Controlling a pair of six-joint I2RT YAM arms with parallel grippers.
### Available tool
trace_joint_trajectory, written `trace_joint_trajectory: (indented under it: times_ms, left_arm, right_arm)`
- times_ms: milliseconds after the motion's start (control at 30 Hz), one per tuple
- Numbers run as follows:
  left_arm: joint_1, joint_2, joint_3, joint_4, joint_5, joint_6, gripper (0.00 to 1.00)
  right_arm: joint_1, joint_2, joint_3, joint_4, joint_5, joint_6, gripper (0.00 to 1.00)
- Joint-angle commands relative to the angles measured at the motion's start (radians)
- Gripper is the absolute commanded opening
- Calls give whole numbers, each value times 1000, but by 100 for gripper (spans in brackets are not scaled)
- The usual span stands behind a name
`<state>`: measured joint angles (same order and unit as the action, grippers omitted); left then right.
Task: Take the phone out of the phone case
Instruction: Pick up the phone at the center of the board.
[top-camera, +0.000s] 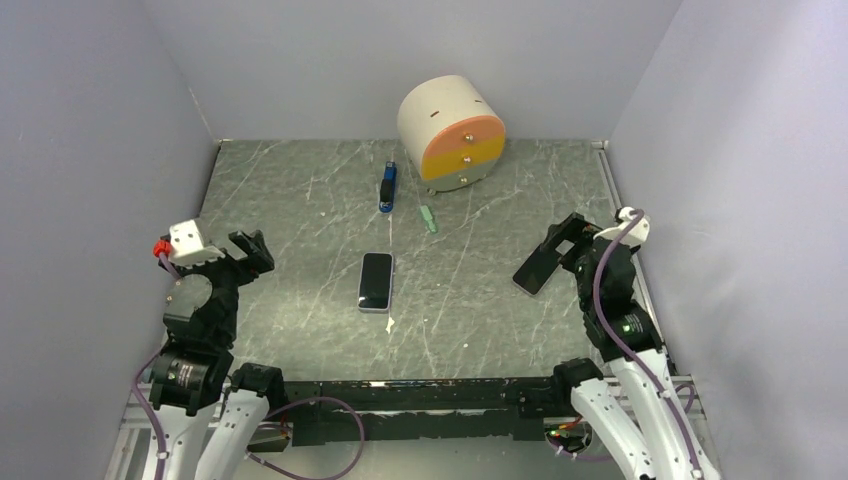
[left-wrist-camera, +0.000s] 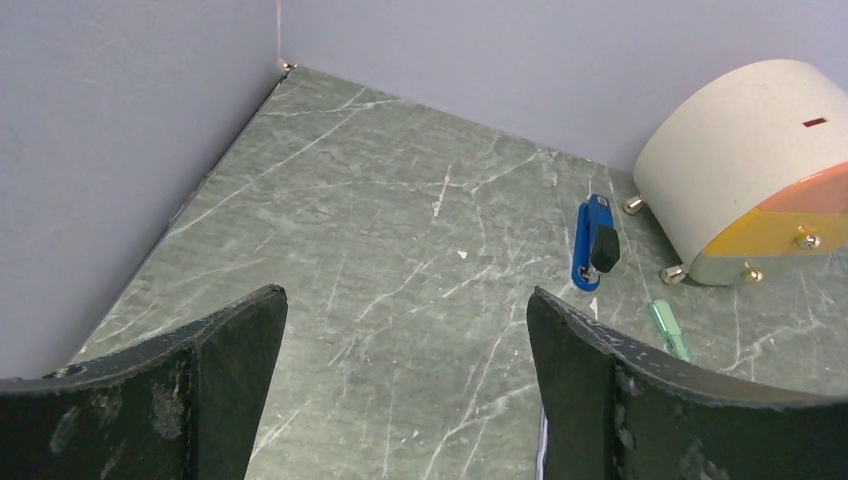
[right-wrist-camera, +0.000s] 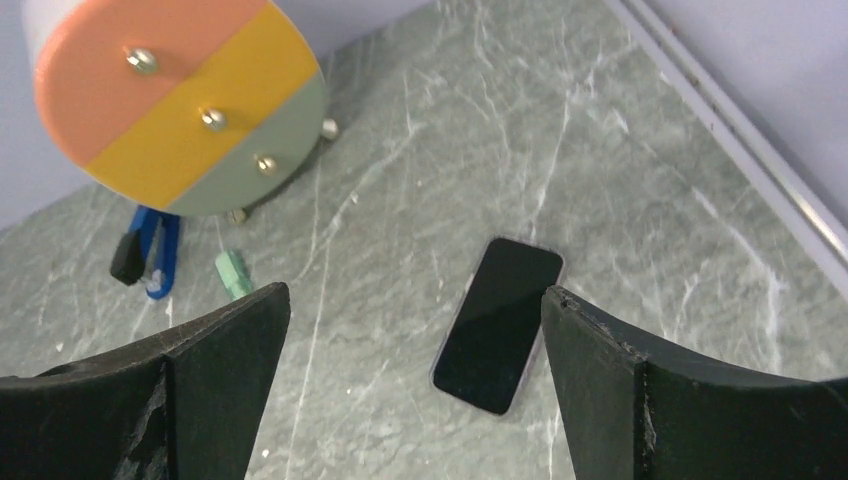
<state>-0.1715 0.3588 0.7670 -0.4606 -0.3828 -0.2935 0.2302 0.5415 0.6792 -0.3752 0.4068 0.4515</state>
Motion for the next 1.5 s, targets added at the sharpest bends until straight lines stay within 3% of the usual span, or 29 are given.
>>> trace_joint_trajectory:
  times_ms: [0,200,500,1100,1467]
  left_arm:
    - [4,-13,1,9,5,27,94]
    - [-13,-28,-8,38,51,67,94]
    - [-36,-57,-6,32,21,69,94]
    - [-37,-50,-20,51,52,96,94]
    - [-40,-50,-27,62,77,111,94]
  right_arm:
    - [3,90,74,-112,-1,99,99]
    - [1,265,130,-151,-156,89,99]
    - [-56,571,193,-252,-103,272,99]
    - [-151,1024,341,-223,-128,314,99]
    - [-212,1119,325,-160,-149,259,99]
